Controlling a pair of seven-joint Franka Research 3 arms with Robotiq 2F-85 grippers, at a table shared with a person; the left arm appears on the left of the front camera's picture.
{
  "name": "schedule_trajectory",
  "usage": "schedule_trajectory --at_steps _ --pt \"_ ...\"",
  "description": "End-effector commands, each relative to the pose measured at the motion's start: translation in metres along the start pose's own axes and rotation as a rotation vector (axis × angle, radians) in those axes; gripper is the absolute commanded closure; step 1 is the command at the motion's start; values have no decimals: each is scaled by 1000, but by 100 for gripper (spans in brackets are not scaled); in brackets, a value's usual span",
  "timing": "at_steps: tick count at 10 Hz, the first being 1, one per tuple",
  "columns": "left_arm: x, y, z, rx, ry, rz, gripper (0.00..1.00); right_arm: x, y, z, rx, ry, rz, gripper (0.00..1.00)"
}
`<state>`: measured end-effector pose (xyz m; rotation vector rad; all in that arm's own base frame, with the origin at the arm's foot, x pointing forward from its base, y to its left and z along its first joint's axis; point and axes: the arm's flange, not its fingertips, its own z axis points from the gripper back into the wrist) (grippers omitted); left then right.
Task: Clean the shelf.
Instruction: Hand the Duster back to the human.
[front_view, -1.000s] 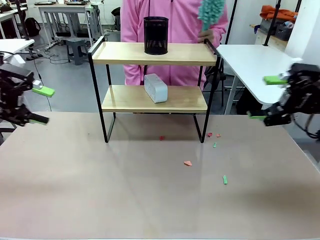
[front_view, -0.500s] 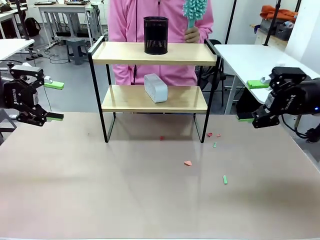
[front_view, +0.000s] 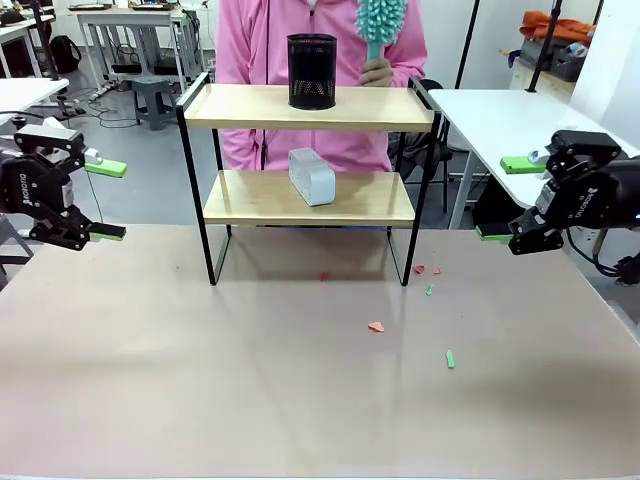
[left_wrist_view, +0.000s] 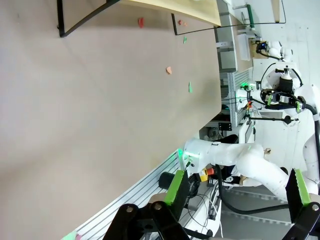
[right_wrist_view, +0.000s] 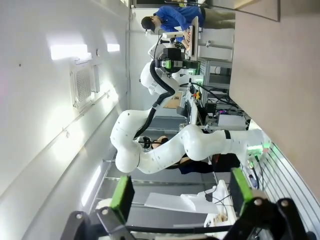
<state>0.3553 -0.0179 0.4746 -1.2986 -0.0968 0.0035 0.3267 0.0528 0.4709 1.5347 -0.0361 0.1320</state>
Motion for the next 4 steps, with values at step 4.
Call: schedule_trajectory --at_steps 4 --pt "-1 -1 1 8 13 -7 0 -2 1 -1 -5 14 8 0"
